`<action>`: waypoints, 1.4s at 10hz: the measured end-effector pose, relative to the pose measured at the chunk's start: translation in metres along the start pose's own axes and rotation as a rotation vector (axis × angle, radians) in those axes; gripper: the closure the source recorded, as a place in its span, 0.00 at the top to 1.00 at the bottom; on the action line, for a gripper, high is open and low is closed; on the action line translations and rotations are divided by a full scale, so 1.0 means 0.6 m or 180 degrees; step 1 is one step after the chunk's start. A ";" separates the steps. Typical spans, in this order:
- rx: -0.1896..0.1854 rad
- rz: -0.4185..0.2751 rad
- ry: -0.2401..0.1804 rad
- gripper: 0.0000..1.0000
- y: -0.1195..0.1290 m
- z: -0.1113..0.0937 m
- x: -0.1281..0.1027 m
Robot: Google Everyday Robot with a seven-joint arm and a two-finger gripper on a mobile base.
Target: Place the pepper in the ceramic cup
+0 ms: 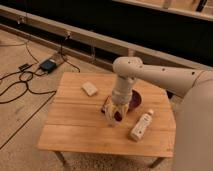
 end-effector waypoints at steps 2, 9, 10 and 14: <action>0.0014 -0.0020 0.0016 0.14 -0.001 -0.002 -0.014; 0.0034 -0.0155 0.0090 0.76 0.013 0.005 -0.039; 0.0039 -0.0158 0.0095 0.76 0.013 0.006 -0.039; 0.0052 -0.0170 0.0095 0.76 0.015 0.010 -0.038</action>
